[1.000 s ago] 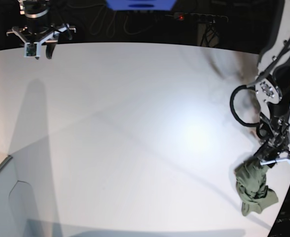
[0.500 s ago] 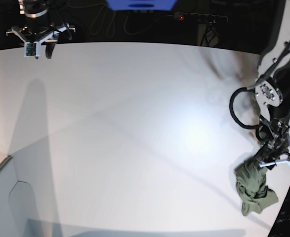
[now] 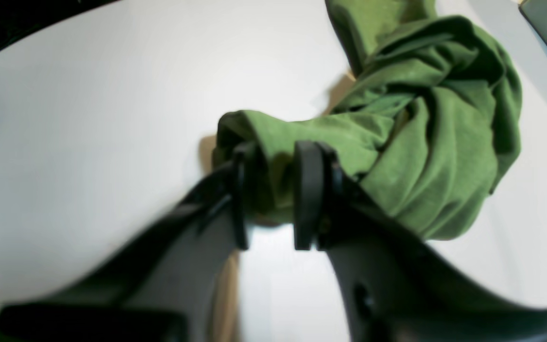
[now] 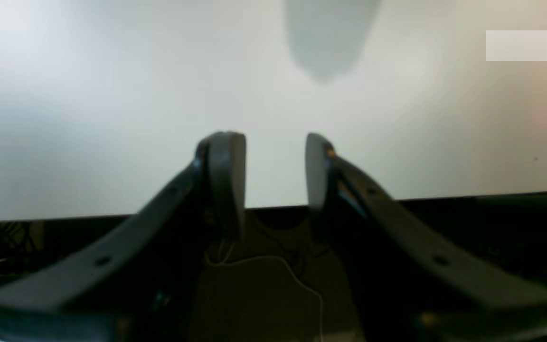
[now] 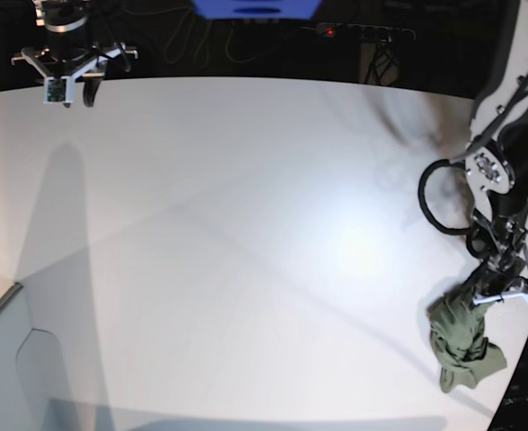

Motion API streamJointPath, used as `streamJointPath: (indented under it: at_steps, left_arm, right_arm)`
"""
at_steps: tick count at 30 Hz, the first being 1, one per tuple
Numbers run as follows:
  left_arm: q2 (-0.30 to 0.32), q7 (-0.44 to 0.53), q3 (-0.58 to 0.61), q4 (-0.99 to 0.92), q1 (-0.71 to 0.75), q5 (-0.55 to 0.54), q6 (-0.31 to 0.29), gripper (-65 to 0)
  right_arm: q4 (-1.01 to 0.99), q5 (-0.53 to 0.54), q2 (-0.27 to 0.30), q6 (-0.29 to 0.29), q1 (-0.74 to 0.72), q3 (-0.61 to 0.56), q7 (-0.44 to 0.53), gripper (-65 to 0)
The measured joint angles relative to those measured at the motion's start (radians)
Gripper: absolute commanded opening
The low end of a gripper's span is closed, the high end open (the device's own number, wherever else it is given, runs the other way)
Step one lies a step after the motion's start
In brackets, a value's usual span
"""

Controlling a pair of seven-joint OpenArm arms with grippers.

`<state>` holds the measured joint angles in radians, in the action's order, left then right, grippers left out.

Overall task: Layout the t-shirt on the table in an organized manner, then fold the t-shirt properly
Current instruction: 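Lower the open left gripper onto the t-shirt fabric and close it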

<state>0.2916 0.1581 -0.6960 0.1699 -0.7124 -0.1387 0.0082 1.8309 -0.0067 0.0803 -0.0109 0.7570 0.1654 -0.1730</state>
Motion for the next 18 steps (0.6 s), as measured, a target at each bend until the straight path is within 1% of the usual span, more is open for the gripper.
streamJointPath:
  at_steps: [1,2,3,5,15,18]
  left_arm:
    - [0.000,0.000,0.000,0.000,0.000,0.000,0.000,-65.0]
    - [0.000,0.000,0.000,0.000,0.000,0.000,0.000,-65.0]
    - [0.000,0.000,-0.003,0.000,0.000,-0.004,0.000,-63.5]
    - [0.003,0.000,-0.003,0.000,0.000,-0.003,0.000,-64.6]
    - [0.000,0.000,-0.008,0.003,0.000,-0.004,0.000,-64.3]
    - [0.003,0.000,-0.008,0.006,0.006,-0.053,0.000,-64.3]
  right_arm:
    - [0.000,0.000,0.000,0.000,0.000,0.000,0.000,-43.3]
    - [0.000,0.000,0.000,0.000,0.000,0.000,0.000,-43.3]
    - [0.000,0.000,0.000,0.000,0.000,0.000,0.000,-43.3]
    - [0.000,0.000,0.000,0.000,0.000,0.000,0.000,-43.3]
    - [0.000,0.000,0.000,0.000,-0.015,0.000,-0.002,-43.3]
    - [0.000,0.000,0.000,0.000,-0.020,-0.001,0.000,-43.3]
